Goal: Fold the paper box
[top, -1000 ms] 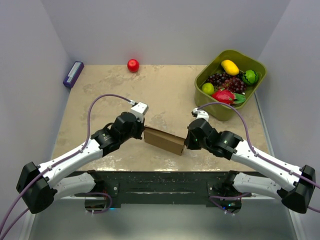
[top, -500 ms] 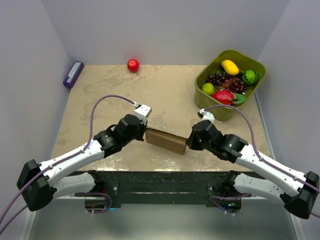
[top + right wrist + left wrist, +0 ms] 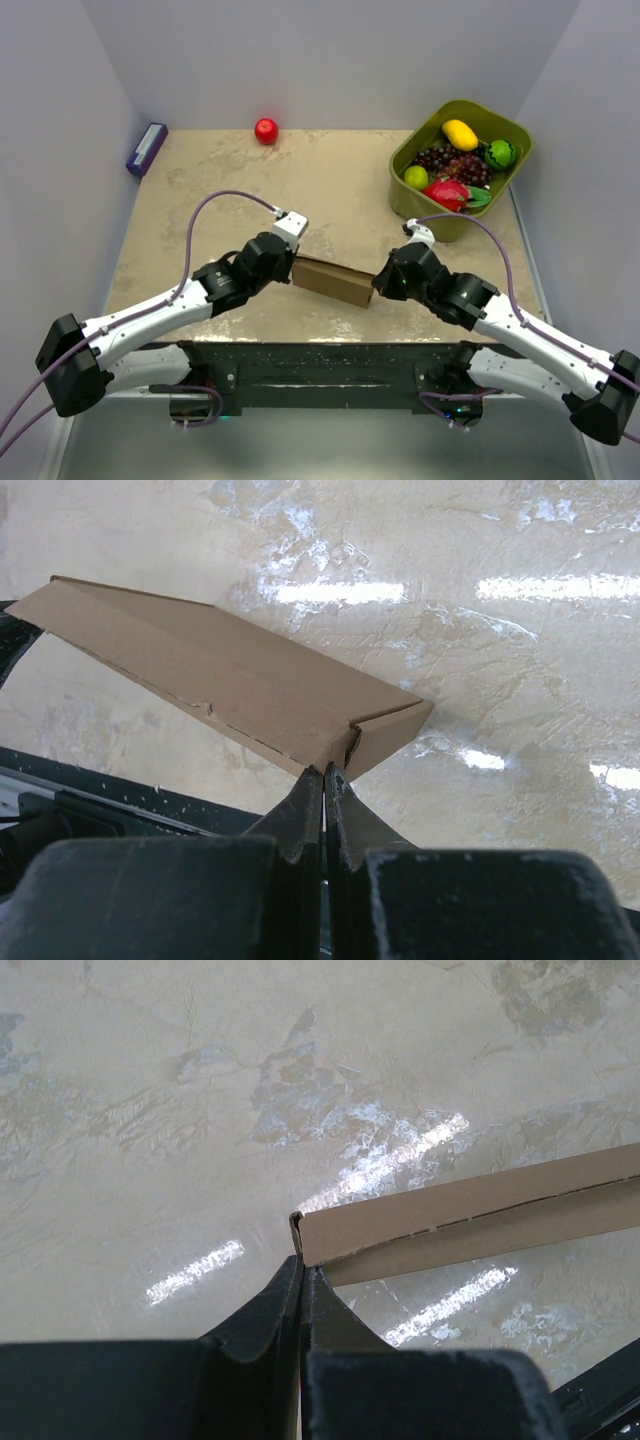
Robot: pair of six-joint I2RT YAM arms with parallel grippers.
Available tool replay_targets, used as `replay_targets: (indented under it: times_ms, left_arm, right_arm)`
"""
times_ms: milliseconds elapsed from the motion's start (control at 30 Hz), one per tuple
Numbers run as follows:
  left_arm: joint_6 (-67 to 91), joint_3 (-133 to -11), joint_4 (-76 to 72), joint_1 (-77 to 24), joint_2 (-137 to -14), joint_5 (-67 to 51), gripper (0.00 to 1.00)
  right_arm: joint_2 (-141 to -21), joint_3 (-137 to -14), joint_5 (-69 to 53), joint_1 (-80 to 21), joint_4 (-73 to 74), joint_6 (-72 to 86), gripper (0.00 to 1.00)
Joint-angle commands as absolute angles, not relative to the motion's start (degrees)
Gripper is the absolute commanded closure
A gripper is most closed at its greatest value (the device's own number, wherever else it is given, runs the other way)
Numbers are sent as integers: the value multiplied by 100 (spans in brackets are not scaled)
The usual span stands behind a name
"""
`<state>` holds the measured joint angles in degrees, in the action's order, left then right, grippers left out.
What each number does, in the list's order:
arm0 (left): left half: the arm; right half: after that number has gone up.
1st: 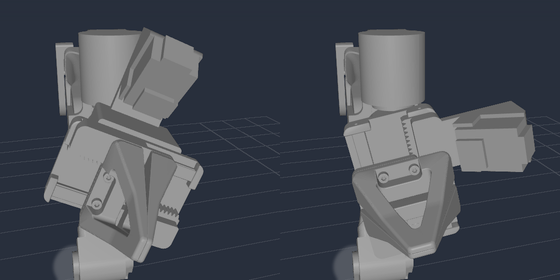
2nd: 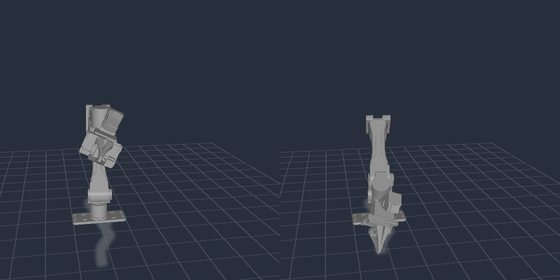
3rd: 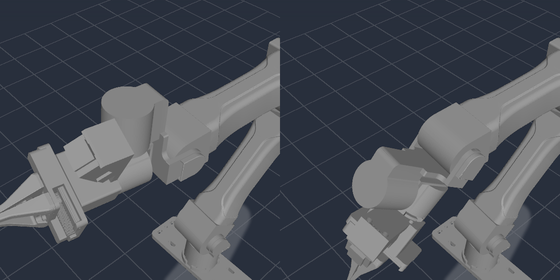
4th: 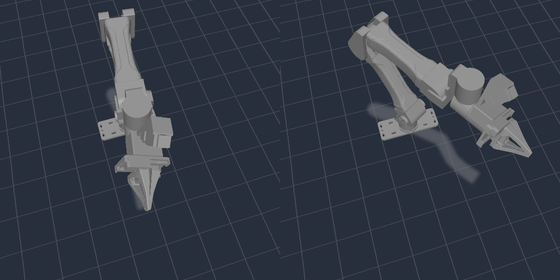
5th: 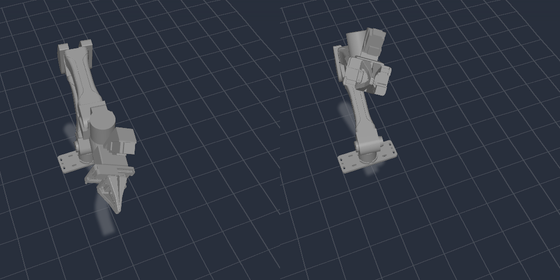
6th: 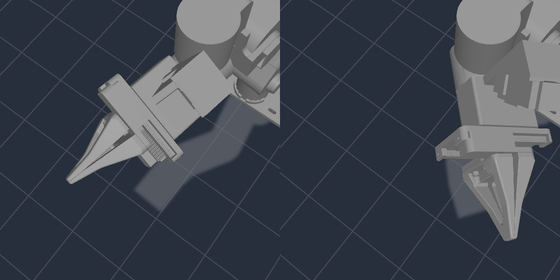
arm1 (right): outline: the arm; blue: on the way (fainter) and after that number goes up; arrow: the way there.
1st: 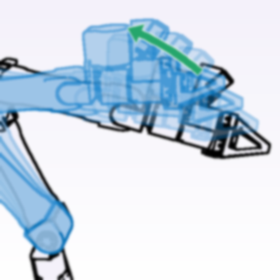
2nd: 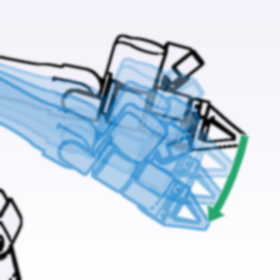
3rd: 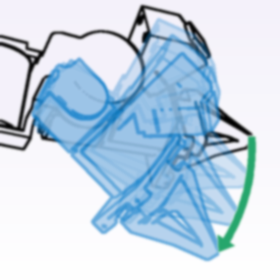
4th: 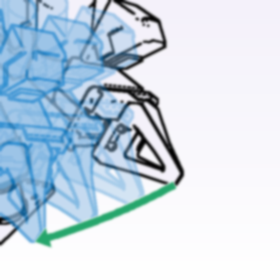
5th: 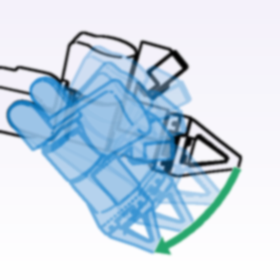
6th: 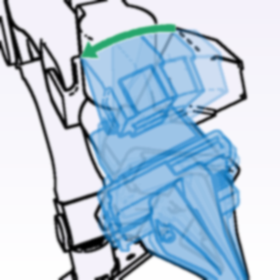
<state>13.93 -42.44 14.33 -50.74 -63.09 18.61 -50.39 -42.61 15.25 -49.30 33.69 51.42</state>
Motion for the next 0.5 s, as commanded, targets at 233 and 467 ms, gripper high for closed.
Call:
replay_targets:
  times_ms: [233,467]
  left_arm:
    - [1362,-4368,1661,-5177,-6451,1846,100]
    - [1380,-4395,1644,-5186,-6477,1846,100]
  right_arm:
    - [-4939,-4105,1459,-4904,3032,5247,100]
    - [-4957,-4175,1696,-4904,3436,5045,100]
